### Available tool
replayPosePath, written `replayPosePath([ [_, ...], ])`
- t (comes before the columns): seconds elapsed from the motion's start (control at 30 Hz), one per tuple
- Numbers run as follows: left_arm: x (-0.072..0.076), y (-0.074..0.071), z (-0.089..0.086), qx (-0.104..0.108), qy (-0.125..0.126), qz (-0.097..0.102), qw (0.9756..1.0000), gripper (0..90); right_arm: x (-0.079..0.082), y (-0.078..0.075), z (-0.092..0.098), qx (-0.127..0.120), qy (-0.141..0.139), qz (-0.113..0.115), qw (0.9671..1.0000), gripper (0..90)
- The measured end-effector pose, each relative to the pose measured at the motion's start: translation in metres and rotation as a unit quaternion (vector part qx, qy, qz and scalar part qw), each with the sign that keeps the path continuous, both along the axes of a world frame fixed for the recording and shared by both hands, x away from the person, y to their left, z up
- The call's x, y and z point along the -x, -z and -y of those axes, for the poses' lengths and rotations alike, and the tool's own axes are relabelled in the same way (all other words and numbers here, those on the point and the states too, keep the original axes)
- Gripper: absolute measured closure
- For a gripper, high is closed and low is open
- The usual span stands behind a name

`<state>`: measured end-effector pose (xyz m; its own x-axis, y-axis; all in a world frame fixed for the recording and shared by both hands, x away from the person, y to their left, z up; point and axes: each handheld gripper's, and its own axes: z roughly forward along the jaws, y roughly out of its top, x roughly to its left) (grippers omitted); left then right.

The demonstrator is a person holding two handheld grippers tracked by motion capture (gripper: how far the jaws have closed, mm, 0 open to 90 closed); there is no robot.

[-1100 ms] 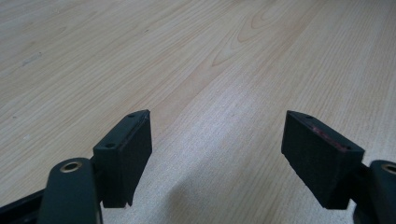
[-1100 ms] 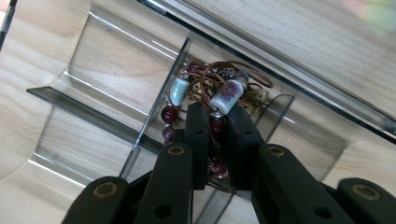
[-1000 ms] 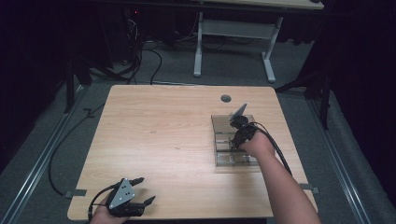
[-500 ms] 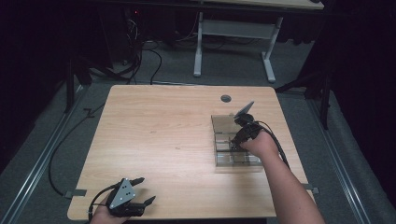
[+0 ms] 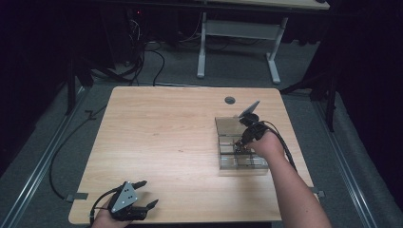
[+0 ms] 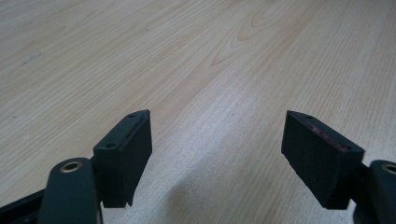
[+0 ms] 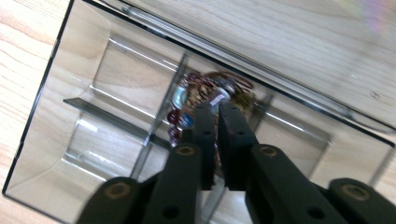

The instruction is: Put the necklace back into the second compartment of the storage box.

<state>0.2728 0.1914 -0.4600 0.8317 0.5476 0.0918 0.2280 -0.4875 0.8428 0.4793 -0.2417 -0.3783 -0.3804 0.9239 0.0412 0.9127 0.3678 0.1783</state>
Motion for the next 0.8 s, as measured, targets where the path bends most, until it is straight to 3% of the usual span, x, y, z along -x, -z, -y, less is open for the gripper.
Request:
replayPosePath([
  [0.2,0.000,0.000,0.000,0.000,0.000,0.000,1.0000,24.8,-0.005,0.019,-0.009,0.029,-0.010,-0.025,0.9992,90.0],
  [0.4,0.000,0.000,0.000,0.000,0.001,-0.001,1.0000,24.8,-0.004,0.029,-0.011,0.022,-0.008,-0.036,0.9991,90.0],
  [0.5,0.000,0.000,0.000,0.000,0.001,-0.001,1.0000,24.8,-0.004,0.025,-0.010,0.022,-0.009,-0.029,0.9993,90.0],
  [0.6,0.000,0.000,0.000,-0.001,0.001,-0.001,1.0000,24.9,0.002,0.007,-0.008,0.013,-0.010,-0.013,0.9998,90.0],
  [0.8,0.000,0.000,0.001,-0.004,0.000,0.002,1.0000,25.0,0.013,-0.003,-0.005,0.001,-0.013,-0.014,0.9998,90.0],
])
